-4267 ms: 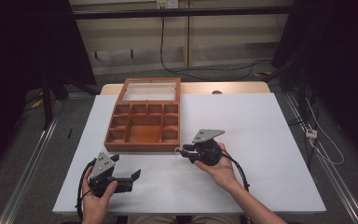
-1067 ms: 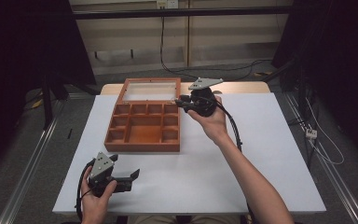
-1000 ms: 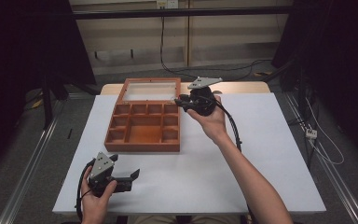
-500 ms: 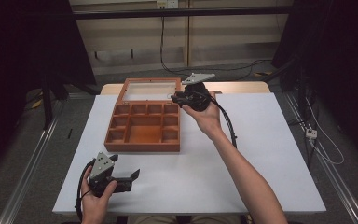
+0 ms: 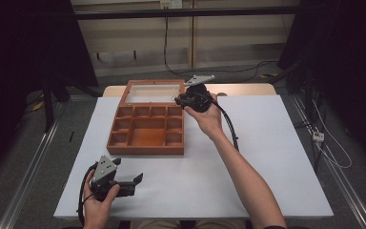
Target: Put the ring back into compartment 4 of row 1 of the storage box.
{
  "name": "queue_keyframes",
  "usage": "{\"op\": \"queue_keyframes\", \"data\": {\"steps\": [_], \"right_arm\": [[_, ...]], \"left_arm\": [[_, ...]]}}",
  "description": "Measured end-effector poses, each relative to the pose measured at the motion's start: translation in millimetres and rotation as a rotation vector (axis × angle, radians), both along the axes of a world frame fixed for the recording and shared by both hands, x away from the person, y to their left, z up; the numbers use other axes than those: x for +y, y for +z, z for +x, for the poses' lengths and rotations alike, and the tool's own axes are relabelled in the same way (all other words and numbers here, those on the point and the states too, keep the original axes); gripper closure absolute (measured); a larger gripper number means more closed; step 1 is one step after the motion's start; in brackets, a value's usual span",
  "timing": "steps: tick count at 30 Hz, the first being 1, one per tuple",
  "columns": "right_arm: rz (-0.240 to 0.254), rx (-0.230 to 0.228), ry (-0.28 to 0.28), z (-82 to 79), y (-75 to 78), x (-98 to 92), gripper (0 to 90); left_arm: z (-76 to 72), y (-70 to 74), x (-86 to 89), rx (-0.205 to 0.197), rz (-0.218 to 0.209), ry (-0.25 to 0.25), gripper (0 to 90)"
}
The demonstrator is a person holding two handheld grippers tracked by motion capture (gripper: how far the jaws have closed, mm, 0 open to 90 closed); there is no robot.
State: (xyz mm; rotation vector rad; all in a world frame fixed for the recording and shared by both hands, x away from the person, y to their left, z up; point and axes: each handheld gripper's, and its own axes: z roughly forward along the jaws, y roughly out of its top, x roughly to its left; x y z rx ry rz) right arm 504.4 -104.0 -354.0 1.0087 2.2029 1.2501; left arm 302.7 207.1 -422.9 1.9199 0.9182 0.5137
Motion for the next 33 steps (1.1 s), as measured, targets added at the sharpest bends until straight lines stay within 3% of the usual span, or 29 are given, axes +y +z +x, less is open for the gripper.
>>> {"op": "queue_keyframes", "data": {"steps": [12, 33], "right_arm": [[0.02, 0.041, -0.038, 12.7, -19.3, -0.9, 71.2], [-0.023, 0.091, -0.036, 20.9, -43.8, 10.1, 71.2]], "left_arm": [[1.0, -0.6, 0.0, 0.008, 0.002, -0.007, 5.1], [0.4, -0.1, 0.3, 0.005, -0.003, -0.008, 5.0]]}}
